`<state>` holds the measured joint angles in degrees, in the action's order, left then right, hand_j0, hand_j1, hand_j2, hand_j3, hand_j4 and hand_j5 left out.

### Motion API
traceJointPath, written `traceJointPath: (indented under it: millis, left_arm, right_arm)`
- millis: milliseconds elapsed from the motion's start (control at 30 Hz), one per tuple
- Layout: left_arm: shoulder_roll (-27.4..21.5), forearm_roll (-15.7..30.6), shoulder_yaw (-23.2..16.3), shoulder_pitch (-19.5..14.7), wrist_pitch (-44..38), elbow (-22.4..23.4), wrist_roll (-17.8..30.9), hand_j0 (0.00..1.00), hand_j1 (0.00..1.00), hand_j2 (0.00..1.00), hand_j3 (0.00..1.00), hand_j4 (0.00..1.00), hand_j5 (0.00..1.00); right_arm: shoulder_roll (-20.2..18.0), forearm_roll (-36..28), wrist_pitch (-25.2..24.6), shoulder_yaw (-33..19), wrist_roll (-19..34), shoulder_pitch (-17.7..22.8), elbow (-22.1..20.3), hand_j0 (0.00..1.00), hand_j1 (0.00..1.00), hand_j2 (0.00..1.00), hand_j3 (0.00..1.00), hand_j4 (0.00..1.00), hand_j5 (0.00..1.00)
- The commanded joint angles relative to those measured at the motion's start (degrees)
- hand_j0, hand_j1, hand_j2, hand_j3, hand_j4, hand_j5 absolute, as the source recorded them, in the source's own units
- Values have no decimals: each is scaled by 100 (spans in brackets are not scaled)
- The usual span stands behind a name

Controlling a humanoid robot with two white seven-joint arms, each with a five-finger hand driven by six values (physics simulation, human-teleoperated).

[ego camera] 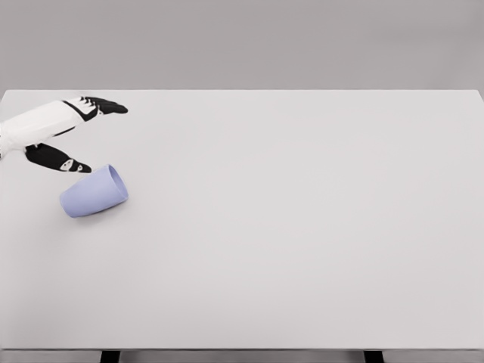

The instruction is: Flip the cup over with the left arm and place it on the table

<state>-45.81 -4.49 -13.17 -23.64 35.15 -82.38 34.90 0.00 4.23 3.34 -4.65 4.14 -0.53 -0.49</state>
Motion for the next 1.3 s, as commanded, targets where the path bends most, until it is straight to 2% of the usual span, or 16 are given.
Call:
traceJointPath:
  millis: [0,200,333,367,400,433,467,500,533,633,700,733,800,833,967,1267]
  left_arm:
    - [63,45,-37,0,-15,29,10,100,100,100,100,100,100]
    - [81,-87,-37,-88,-437,152,10,100,100,100,100,100,100]
    - [160,-114,-37,-211,-2125,-551,10,100,100,100,100,100,100]
    - [151,-105,-37,-220,-2310,-560,10,100,100,100,100,100,100]
    - [-16,27,-63,-439,-2986,-595,10,100,100,100,100,100,100]
    - [-129,236,-316,-631,-3590,-657,10,100,100,100,100,100,100]
    - [-507,720,-1063,-1203,-4225,-893,-482,100,100,100,100,100,100]
    - [-1111,1273,-1914,-1633,-4306,-1253,-957,100,100,100,100,100,100]
    - [-1562,1486,-2330,-1801,-4192,-1369,-959,100,100,100,100,100,100]
    - [-1695,1547,-3059,-2117,-3639,-1386,-941,100,100,100,100,100,100]
    - [-1879,1591,-3841,-2496,-3603,-1413,-932,100,100,100,100,100,100]
    - [-1862,1977,-4229,-2654,-3646,-1483,-924,100,100,100,100,100,100]
    - [-1949,3375,-4273,-2698,-4147,-1580,-950,100,100,100,100,100,100]
    - [-1993,3534,-4264,-2707,-4419,-1659,-985,100,100,100,100,100,100]
    - [-2037,3587,-4273,-2681,-5448,-1861,-1811,100,100,100,100,100,100]
    - [-2046,3587,-4317,-2426,-5598,-1879,-1838,100,100,100,100,100,100]
  right_arm:
    - [0,-1,0,-1,-1,0,-13,100,100,100,100,100,100]
    - [0,-1,-8,26,-1,0,14,100,100,100,100,100,100]
    - [0,-1,0,26,-1,0,14,100,100,100,100,100,100]
    - [0,-1,0,26,-1,0,14,100,100,100,100,100,100]
    - [0,-1,0,26,-1,0,14,100,100,100,100,100,100]
    - [0,-1,0,26,-1,0,13,100,100,100,100,100,100]
    - [0,-1,0,26,-1,0,14,100,100,100,100,100,100]
    - [0,-1,0,26,-1,0,14,100,100,100,100,100,100]
    - [0,-1,0,26,-1,0,14,100,100,100,100,100,100]
    - [0,-1,0,26,-1,0,14,100,100,100,100,100,100]
    - [0,-1,0,26,-1,0,14,100,100,100,100,100,100]
    - [0,-1,0,26,-1,0,14,100,100,100,100,100,100]
    - [0,-1,0,26,-1,0,14,100,100,100,100,100,100]
    - [0,-1,0,26,-1,9,14,100,100,100,100,100,100]
    - [0,-1,0,26,-1,0,14,100,100,100,100,100,100]
    - [0,-1,0,26,-1,0,14,100,100,100,100,100,100]
